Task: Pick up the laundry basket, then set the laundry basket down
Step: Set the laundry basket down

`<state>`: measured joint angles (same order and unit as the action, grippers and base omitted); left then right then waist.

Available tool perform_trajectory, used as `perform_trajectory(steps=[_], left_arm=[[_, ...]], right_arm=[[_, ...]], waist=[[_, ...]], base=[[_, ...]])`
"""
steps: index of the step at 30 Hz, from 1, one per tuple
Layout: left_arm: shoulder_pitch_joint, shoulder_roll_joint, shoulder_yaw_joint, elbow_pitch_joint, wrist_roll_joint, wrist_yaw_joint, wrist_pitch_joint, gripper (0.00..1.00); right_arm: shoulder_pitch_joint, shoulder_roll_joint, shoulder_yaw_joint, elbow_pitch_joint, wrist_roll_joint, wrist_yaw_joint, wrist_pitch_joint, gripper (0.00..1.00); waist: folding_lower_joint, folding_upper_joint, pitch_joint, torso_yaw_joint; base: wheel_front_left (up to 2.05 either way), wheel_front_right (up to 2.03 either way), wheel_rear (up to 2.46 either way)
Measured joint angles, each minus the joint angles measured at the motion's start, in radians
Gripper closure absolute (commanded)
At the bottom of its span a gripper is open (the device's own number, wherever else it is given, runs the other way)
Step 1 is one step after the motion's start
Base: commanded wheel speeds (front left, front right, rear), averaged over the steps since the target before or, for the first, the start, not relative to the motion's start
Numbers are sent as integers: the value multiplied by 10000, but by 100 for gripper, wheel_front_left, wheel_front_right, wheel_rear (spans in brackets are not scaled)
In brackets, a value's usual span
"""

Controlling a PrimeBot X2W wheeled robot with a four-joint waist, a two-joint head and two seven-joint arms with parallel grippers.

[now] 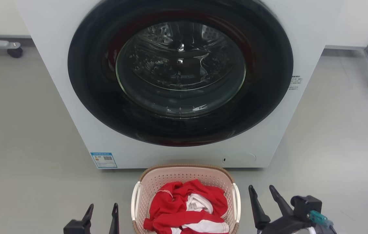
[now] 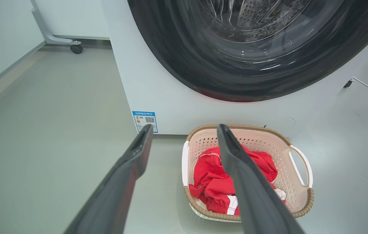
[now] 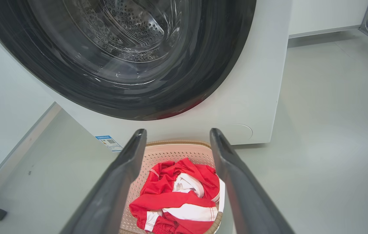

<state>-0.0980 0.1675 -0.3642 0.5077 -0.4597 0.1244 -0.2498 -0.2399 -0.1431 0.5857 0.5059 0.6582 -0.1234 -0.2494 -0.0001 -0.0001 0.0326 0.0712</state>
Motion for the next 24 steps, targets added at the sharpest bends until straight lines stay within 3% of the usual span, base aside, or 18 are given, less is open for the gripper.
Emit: perform_trajectory(steps=[12, 24], left_arm=[[1616, -322, 1143, -1981, 1174, 0, 0, 0], [2290, -558, 1647, -3187, 1812, 0, 0, 0]], right_arm=[[1649, -15, -1093, -1783, -1333, -42, 0, 0], [2357, 257, -1743, -2809, -2378, -42, -2, 0]], waist=[[0, 1, -504, -185], [1, 1, -551, -279]], base=[[0, 0, 0], [0, 0, 0]])
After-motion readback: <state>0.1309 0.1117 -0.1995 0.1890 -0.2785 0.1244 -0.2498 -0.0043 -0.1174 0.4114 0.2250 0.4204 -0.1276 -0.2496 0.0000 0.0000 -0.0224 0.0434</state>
